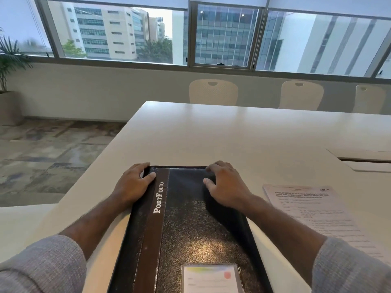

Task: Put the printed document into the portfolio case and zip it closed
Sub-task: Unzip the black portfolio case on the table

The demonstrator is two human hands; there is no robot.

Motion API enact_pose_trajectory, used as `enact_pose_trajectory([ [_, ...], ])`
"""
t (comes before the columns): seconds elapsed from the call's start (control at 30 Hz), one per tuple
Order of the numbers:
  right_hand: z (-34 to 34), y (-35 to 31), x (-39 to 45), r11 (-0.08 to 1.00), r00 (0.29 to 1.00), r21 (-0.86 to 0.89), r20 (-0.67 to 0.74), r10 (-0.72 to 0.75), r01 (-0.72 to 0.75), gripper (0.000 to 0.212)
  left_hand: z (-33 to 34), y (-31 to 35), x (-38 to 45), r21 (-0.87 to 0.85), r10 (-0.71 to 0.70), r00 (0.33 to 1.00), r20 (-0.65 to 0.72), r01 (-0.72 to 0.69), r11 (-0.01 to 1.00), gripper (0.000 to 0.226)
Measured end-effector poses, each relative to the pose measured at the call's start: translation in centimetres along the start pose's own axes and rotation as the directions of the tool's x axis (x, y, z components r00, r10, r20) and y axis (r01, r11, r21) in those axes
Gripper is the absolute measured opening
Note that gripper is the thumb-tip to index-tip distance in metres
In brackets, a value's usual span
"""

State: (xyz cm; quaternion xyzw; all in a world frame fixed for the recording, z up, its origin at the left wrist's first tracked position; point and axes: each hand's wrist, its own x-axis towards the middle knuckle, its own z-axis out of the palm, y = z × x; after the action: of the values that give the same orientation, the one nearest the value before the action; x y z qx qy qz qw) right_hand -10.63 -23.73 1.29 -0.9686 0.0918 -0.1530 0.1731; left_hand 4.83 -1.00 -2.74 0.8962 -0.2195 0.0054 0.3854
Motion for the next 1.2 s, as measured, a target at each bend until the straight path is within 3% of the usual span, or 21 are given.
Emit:
enact_pose_trajectory([
  [0.13,1.1,-1.7,3.2,1.0,0.999,0.016,0.046,-0.018,0.018,0.038,0.1,-0.3,0.1,-0.017,0.019,1.0,-0.022,-0.019,1.0,0.044],
  [0.3,3.0,-4.3,7.6,0.997,0.976,0.065,0.215,0.031,-0.046,0.041,0.2,-0.4,0.1,-0.008,0.044,0.999,-0.031,-0.045,0.999,0.041],
  [0.43,4.9,-6.2,10.3,0.998,0.956,0.013,0.286,0.062,-0.069,0.038,0.5,-0.5,0.3,0.014,0.049,0.998,-0.041,-0.048,0.999,0.041],
  [0.63,7.6,-8.9,13.0,0.985,0.934,0.054,0.329,0.138,-0.165,0.057,0.6,-0.4,0.3,0.025,0.012,0.997,-0.079,-0.01,1.0,0.047],
  [0.73,8.1,-10.2,13.7,0.968,0.918,0.086,0.346,0.194,-0.237,0.051,0.7,-0.4,0.3,0.039,-0.001,0.998,-0.069,0.004,0.999,0.047],
  [0.87,7.6,-11.6,14.7,0.943,0.863,0.103,0.445,0.24,-0.315,0.026,0.7,-0.5,0.4,0.057,-0.03,0.998,-0.055,0.033,0.998,0.065],
  [0.97,7.1,-12.2,15.3,0.944,0.825,0.095,0.518,0.225,-0.317,0.028,0.7,-0.4,0.4,0.071,-0.031,0.998,-0.049,0.034,0.997,0.069],
  [1.07,7.6,-12.3,15.5,0.918,0.833,0.179,0.506,0.223,-0.354,0.029,0.8,-0.4,0.3,0.069,-0.023,0.999,-0.048,0.027,0.997,0.068],
  [1.2,8.8,-12.0,15.4,0.889,0.884,0.24,0.367,0.289,-0.39,0.013,0.8,-0.5,0.4,0.055,-0.018,0.998,-0.054,0.021,0.998,0.068],
])
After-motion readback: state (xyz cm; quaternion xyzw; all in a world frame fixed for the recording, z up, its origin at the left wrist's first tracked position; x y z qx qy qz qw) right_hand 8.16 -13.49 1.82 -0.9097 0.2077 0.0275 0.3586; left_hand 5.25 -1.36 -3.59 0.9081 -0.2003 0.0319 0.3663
